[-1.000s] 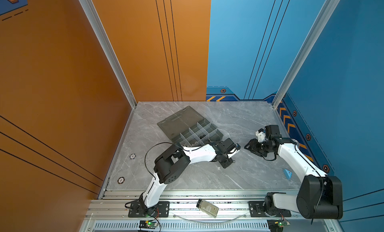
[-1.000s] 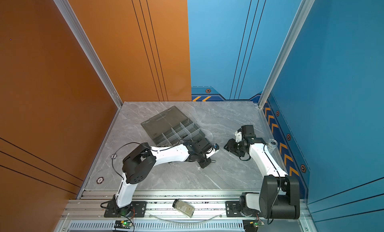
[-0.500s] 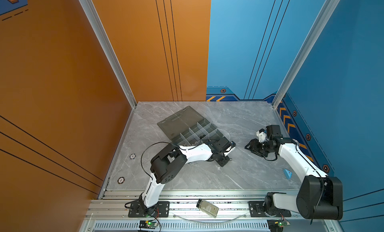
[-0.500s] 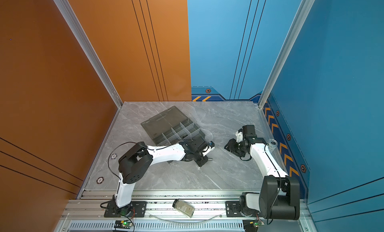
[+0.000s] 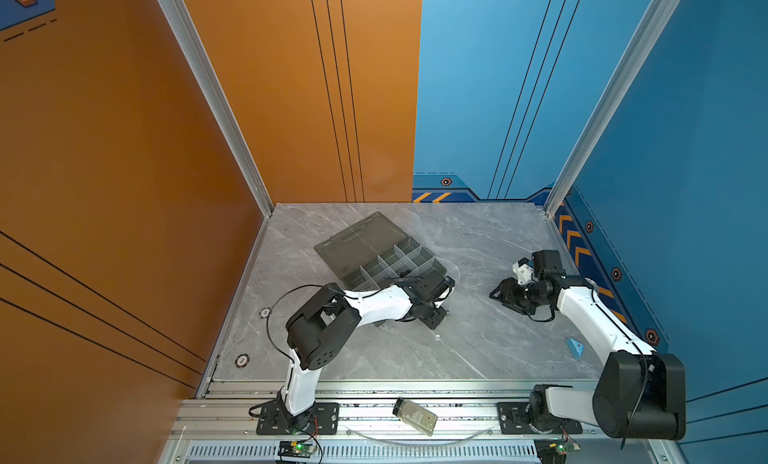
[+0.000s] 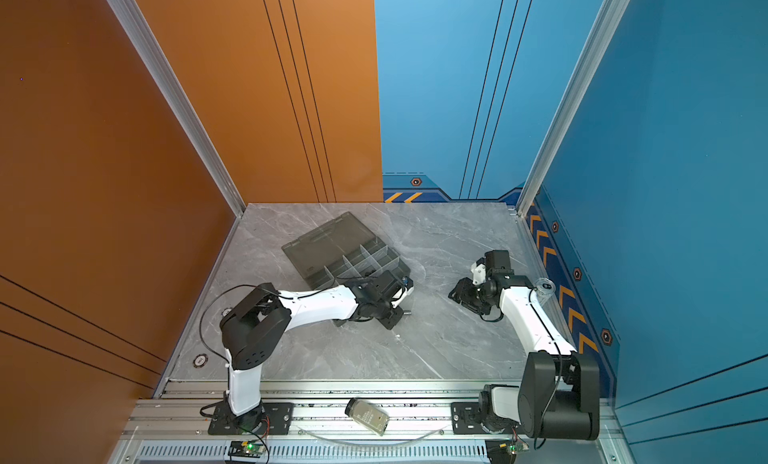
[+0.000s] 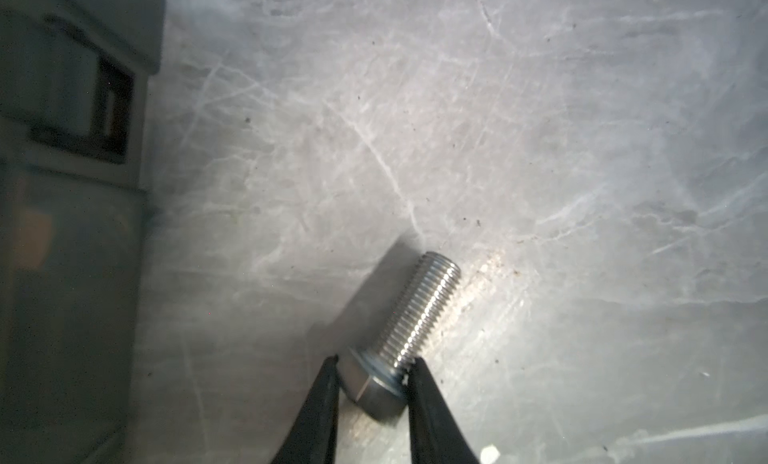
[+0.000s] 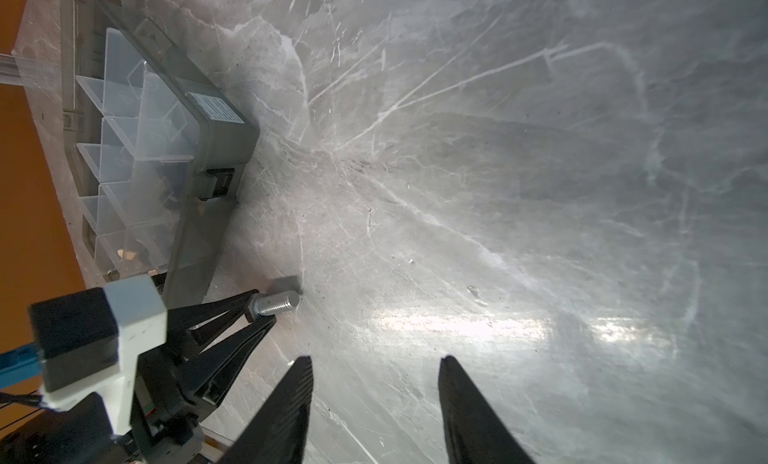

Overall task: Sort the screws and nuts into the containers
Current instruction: 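Lift the silver bolt and carry it over the organizer compartment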

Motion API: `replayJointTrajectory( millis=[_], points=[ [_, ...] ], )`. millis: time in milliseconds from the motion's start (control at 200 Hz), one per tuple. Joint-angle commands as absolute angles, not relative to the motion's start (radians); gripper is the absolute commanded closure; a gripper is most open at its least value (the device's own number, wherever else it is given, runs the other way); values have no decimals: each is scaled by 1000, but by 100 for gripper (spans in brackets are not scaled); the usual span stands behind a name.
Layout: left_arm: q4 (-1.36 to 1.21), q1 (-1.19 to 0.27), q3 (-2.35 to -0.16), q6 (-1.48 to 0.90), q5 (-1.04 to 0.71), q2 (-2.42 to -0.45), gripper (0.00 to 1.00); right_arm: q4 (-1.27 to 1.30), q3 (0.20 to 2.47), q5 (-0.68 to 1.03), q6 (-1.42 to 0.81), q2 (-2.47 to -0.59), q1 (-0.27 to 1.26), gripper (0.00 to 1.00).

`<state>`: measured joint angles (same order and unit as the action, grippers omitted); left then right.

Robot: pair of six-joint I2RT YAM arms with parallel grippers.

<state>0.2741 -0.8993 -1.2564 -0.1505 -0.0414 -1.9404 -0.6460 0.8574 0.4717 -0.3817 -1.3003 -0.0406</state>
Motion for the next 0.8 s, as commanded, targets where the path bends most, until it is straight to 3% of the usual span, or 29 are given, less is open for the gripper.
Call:
replayJointTrajectory(
  millis=[0,400,791],
  points=[
    [229,-883,-1247,-169,-26,-1874,100,-675,864,483,-362,-1270,-49,48],
    [232,-816,-1276,-177,2,-1760,100,-673,861,488,-362,-1275,-49,48],
    [298,-747,-1394,-217,127,-1873,100,-670,847,494,-364,-1273,-49,48]
  ],
)
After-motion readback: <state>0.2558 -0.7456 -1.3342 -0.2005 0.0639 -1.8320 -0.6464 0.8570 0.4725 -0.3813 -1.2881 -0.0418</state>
